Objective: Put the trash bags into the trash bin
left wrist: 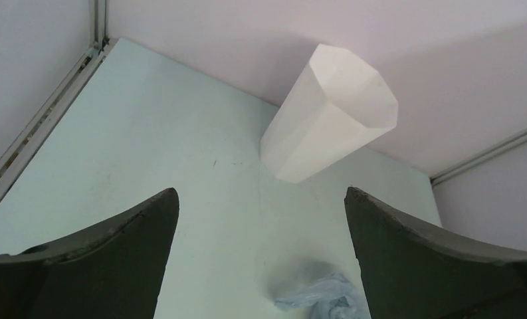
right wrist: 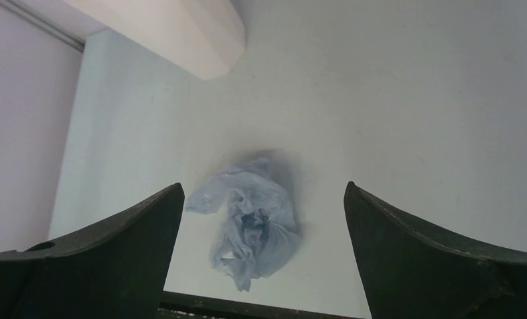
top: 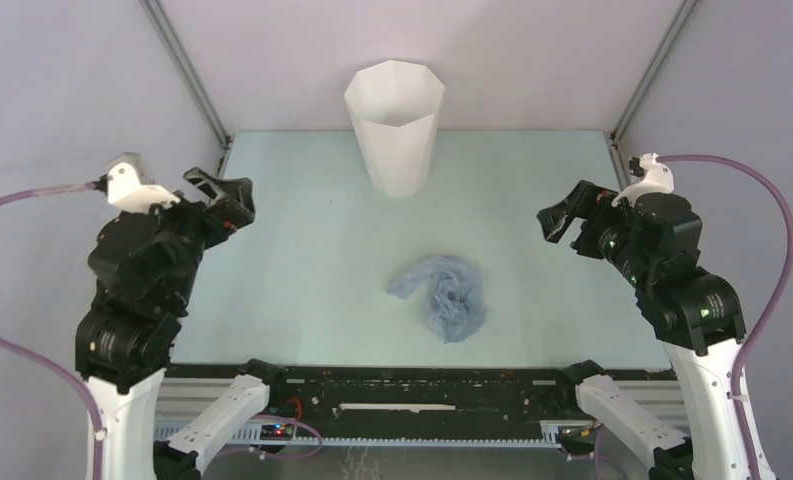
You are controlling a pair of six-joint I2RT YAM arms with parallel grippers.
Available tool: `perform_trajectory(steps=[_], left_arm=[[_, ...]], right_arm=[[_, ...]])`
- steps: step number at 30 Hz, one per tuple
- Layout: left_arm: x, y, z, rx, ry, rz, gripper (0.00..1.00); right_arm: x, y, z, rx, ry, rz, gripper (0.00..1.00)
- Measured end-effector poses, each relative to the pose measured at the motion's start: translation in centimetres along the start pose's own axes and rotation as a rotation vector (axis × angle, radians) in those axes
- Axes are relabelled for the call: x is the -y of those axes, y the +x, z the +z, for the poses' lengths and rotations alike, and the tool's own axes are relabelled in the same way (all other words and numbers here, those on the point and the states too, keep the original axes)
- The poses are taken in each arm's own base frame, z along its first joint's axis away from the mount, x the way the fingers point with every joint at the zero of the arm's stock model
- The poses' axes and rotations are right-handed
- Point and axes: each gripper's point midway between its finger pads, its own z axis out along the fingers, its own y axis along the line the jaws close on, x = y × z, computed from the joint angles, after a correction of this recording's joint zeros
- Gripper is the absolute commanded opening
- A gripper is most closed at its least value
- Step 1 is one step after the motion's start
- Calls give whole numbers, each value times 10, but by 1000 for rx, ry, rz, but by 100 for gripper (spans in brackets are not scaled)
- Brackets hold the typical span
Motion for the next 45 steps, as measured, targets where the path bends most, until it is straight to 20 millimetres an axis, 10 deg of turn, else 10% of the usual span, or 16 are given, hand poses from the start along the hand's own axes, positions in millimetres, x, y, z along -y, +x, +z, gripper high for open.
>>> perform_trajectory(steps=[12, 21, 32, 38, 45], left_arm=[[14, 100, 49, -349, 54, 58, 100], [23, 235, 54, -763, 166, 96, 100], [77, 383, 47, -1147, 344, 234, 100], [63, 459, 57, -1306, 325, 334, 99], [67, 472, 56, -1339, 354, 315, 40]], right_arm=[[19, 17, 6, -33, 76, -12, 100], [11, 58, 19, -214, -45, 100, 100], [-27, 161, 39, -691, -234, 98, 100], [-44, 179, 25, -751, -305, 34, 99], [-41, 224, 14, -877, -319, -22, 98]])
